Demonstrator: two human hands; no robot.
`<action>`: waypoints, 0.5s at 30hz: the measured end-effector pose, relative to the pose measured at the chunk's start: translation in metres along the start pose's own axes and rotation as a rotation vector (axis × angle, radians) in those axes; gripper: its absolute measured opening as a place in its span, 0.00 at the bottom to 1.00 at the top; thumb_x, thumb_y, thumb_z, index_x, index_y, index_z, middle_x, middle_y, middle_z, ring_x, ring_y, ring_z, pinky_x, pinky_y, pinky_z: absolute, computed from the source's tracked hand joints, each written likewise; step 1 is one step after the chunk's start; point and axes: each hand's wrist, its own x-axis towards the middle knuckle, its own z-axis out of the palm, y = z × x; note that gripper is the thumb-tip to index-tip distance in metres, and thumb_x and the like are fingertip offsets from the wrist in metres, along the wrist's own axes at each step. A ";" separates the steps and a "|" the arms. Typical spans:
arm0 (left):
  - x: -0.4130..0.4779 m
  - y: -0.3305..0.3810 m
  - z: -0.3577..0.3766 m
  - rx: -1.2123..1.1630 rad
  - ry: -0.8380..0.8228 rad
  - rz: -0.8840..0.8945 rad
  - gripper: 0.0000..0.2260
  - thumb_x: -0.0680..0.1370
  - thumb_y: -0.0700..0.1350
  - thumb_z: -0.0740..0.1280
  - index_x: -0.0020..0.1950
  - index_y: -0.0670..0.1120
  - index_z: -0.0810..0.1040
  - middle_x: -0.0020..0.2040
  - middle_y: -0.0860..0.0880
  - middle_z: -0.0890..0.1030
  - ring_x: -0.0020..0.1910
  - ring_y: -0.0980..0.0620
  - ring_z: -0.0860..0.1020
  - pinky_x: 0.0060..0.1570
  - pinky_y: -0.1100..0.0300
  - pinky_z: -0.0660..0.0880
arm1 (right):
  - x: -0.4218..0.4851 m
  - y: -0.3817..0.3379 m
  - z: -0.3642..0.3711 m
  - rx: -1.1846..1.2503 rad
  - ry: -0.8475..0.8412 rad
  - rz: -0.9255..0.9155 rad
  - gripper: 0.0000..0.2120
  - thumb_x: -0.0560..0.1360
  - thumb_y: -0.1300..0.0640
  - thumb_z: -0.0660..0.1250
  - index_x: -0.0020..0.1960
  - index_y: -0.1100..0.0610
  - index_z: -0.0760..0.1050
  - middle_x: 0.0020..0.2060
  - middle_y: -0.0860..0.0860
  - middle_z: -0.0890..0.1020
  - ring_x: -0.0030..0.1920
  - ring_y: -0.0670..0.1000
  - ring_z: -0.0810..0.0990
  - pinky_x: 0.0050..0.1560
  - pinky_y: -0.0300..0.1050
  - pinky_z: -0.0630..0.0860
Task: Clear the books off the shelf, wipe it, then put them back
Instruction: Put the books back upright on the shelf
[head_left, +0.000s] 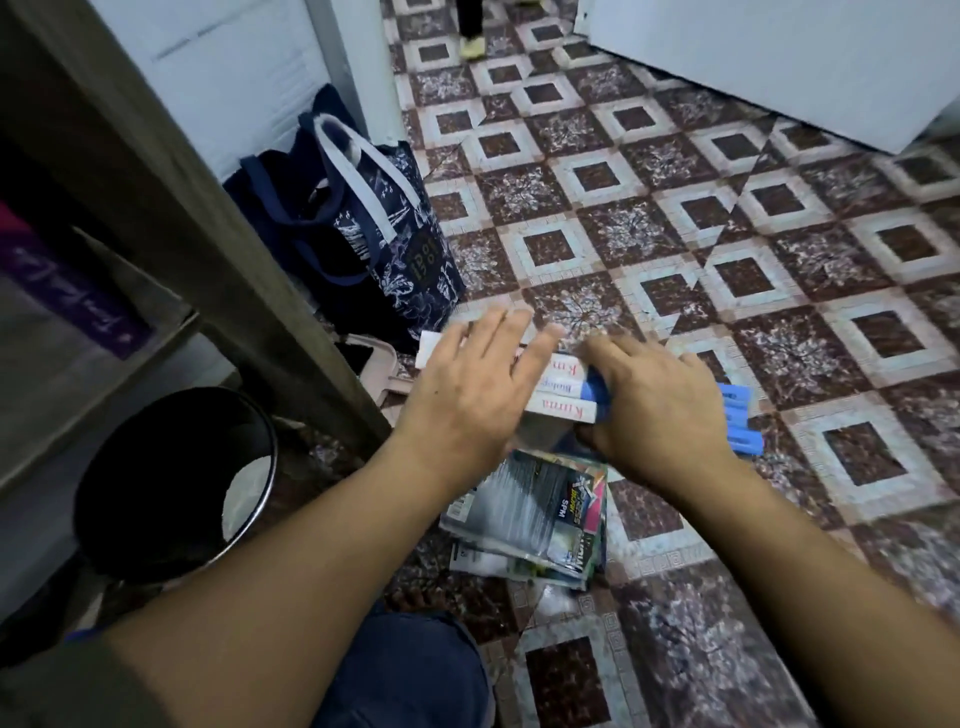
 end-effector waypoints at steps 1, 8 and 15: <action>-0.004 0.005 -0.012 0.012 -0.067 -0.007 0.44 0.69 0.56 0.74 0.77 0.44 0.55 0.70 0.43 0.68 0.70 0.43 0.66 0.69 0.45 0.63 | -0.009 -0.005 -0.013 0.008 -0.015 -0.013 0.23 0.62 0.39 0.70 0.51 0.50 0.73 0.42 0.48 0.79 0.43 0.55 0.79 0.40 0.48 0.65; -0.078 0.016 -0.074 -0.035 -0.218 -0.222 0.27 0.69 0.58 0.73 0.60 0.52 0.63 0.58 0.53 0.74 0.58 0.49 0.72 0.55 0.54 0.66 | -0.050 -0.057 -0.081 0.092 -0.199 -0.175 0.27 0.67 0.40 0.71 0.63 0.42 0.69 0.52 0.44 0.79 0.51 0.51 0.77 0.41 0.44 0.63; -0.192 -0.027 -0.159 0.214 -0.062 -0.423 0.26 0.65 0.61 0.74 0.48 0.55 0.61 0.47 0.53 0.76 0.47 0.47 0.76 0.41 0.54 0.63 | -0.047 -0.163 -0.121 0.251 0.003 -0.470 0.24 0.65 0.43 0.72 0.59 0.44 0.72 0.48 0.46 0.80 0.49 0.54 0.79 0.45 0.50 0.72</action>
